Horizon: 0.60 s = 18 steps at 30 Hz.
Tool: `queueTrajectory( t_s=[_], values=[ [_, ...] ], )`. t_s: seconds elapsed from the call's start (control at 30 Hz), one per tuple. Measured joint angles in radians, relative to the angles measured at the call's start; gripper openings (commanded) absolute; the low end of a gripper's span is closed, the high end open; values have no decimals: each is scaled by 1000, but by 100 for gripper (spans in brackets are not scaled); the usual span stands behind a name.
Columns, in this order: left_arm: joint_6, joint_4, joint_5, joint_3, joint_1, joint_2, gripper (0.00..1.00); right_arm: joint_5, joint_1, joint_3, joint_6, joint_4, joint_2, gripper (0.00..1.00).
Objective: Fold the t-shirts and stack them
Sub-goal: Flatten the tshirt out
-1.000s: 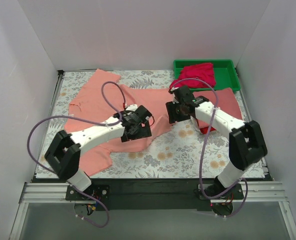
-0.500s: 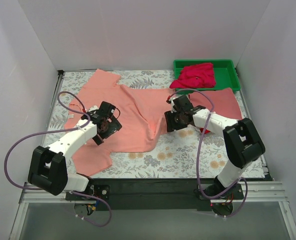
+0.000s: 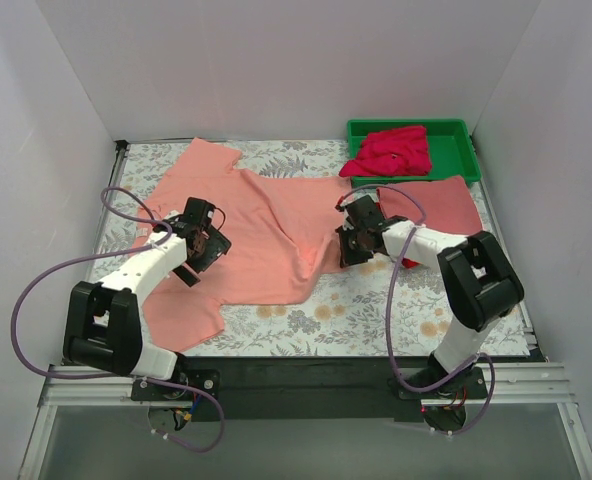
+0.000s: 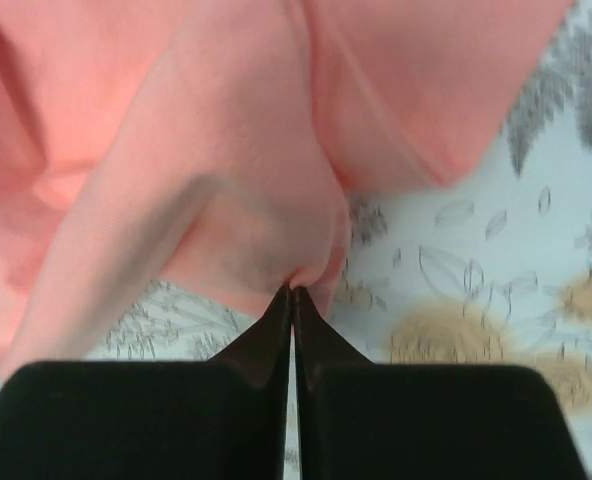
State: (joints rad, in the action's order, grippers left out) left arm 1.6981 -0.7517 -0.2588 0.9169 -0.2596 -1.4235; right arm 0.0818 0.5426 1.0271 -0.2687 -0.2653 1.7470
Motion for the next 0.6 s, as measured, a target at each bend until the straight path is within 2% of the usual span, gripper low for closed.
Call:
queueTrajectory(
  t_s=[0.5,0.53,0.57,0.6],
  values=[
    [74,-84,-55,-5,37,-13,98,-99,-13,-422,-157,-221,-534,3],
    [79,-91,-60,-5,40,-13,98,-105,-13,-438,-170,-234,-565,15],
    [84,-98,-63,-5,43,-14,98,-108,-13,-451,-183,-251,-596,58],
    [87,-109,-69,-1,47,-16,98,-111,-13,-456,-195,-269,-624,82]
  ],
)
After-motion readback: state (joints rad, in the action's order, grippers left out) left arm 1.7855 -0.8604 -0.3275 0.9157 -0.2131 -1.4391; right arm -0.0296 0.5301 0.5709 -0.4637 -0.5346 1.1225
